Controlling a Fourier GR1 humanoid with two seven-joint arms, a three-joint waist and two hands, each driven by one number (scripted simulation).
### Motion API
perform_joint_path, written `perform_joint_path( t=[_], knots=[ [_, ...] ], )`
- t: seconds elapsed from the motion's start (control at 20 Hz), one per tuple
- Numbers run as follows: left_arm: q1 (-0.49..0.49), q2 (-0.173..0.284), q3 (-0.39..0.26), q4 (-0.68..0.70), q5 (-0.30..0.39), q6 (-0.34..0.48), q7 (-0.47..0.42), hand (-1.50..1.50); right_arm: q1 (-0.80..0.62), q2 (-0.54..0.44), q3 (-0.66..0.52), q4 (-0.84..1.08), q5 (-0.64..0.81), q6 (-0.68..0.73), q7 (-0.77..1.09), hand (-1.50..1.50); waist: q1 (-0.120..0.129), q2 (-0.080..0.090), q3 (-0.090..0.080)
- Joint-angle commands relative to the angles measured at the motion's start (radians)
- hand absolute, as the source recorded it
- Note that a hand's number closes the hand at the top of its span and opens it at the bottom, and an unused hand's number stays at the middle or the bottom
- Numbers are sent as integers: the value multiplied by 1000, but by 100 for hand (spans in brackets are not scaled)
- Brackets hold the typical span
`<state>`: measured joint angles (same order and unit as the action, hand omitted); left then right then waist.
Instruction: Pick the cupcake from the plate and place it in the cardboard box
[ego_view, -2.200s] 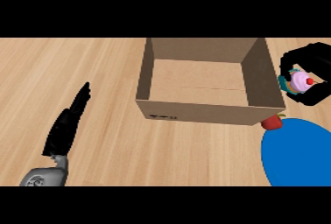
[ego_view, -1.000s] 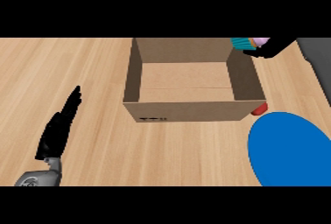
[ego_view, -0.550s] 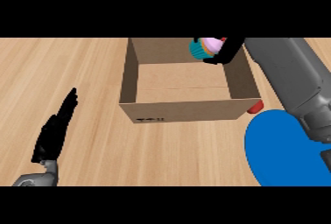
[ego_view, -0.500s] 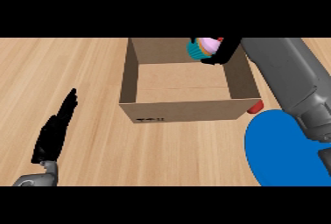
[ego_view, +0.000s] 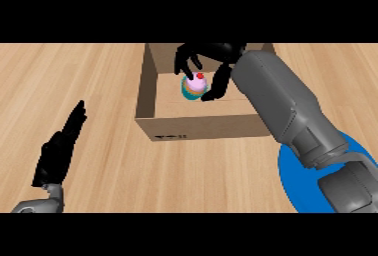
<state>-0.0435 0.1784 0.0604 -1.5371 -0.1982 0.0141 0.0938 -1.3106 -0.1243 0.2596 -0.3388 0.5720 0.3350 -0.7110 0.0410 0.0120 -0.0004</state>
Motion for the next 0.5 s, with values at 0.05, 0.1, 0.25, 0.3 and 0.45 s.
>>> perform_joint_path(
  t=[0.05,0.1,0.25,0.3,0.45],
  knots=[
    [-38,28,39,66,12,-18,-12,0,7,68,-20,58,14,-39,6,-150,-14,-2,0],
    [0,13,7,-9,4,-19,3,0,-12,84,-24,89,15,-26,6,-150,-3,0,0],
    [32,-8,-2,-7,-2,-6,-29,0,29,110,-64,103,-19,-37,-18,-150,-5,-1,0],
    [-7,22,34,21,16,-19,-24,0,22,79,-104,123,-56,-14,-51,-150,2,5,0],
    [-8,-7,-6,-2,-14,0,10,0,-41,96,-231,142,-173,4,56,-150,9,5,1]
  ],
)
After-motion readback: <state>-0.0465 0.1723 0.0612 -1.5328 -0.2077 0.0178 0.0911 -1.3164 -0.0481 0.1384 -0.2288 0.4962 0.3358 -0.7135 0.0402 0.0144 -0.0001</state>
